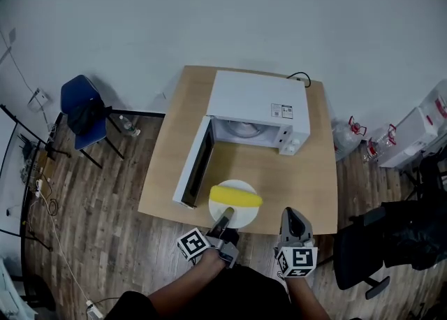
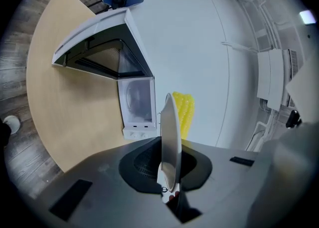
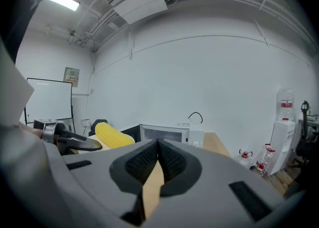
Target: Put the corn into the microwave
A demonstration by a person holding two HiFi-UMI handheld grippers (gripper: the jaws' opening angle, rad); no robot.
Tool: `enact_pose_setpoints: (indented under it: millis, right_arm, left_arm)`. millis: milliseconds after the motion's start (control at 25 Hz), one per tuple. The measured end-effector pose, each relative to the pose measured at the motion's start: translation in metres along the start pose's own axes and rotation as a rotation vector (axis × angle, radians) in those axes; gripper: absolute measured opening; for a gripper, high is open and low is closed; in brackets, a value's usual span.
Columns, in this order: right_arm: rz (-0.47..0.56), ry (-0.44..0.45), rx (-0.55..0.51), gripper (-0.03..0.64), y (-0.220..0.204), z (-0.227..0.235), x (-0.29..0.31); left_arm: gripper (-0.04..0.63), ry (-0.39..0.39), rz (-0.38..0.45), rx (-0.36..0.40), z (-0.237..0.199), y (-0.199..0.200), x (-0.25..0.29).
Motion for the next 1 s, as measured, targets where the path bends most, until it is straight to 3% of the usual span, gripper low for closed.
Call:
enact_pose_setpoints:
  millis: [360, 600, 840, 1000]
  right_arm:
    - [-0.036, -0.077, -0.035, 0.060, 0.010, -0.009, 0.036]
    - [-0.056, -0.056, -0.041, 0.060, 0.009, -0.013, 0.055]
    - [0.039, 0.012, -0.036, 0.060, 0.021, -0.014, 0.076]
    - [0.040, 0.029, -0.033, 0.060, 0.025, -0.004, 0.102]
  left_arm:
    - [0.018, 0.030, -0.091, -0.034, -0.028, 0.029, 0.022]
    - [0.018, 0.019, -0.083, -0.053, -0.036, 0.039, 0.036]
    - [0.018, 0.009, -0.084, -0.020, -0.038, 0.054, 0.060]
    - [0.018, 0.008, -0.064, -0.012, -0.041, 0.067, 0.080]
Point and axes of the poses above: the fingertips, and each gripper's own axes: x forward along the fingers, z to its right, y out of its top, the point moved 7 cm from there along -x, backward along the fingers, and after that the axes turned 8 degrees about -z, right-handed, at the moved point
